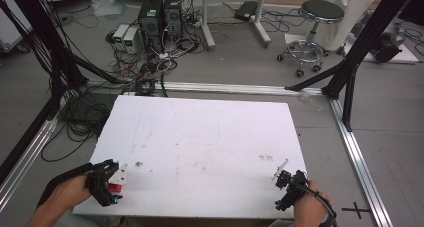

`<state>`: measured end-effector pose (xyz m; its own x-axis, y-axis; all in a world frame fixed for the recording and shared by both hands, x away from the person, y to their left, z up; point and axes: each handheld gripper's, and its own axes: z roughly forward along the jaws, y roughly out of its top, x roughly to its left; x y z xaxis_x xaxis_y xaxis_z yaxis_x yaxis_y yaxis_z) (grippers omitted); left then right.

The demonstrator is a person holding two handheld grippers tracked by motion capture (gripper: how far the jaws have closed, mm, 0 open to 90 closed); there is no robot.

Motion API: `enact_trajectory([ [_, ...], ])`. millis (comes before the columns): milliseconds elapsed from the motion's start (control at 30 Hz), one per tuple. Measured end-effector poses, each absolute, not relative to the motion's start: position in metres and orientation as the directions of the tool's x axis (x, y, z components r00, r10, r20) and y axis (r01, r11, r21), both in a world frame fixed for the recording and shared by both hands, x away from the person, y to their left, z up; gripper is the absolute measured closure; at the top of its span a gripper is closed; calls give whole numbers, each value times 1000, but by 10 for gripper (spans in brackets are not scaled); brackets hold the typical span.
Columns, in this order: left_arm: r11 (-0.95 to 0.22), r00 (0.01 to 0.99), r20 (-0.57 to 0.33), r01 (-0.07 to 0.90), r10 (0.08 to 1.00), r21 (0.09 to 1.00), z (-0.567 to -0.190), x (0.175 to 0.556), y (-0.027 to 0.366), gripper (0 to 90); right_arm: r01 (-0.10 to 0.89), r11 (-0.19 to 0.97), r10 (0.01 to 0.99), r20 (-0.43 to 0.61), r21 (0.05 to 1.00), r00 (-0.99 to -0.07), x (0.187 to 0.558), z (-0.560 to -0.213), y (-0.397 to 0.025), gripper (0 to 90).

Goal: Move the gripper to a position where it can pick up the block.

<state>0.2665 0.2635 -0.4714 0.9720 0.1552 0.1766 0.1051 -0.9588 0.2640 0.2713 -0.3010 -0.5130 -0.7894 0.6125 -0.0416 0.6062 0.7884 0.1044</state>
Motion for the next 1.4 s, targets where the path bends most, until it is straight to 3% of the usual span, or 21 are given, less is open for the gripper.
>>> enact_trajectory([
  [767, -986, 986, 168, -50, -23, 157, -475, 279, 275, 201, 611, 785, 616, -33, 101, -787, 271, -515, -300, 55],
  [1400, -995, 993, 113, -46, -35, 93, -498, 289, 277, 209, 607, 788, 612, -28, 100, -790, 272, -516, -299, 56],
])
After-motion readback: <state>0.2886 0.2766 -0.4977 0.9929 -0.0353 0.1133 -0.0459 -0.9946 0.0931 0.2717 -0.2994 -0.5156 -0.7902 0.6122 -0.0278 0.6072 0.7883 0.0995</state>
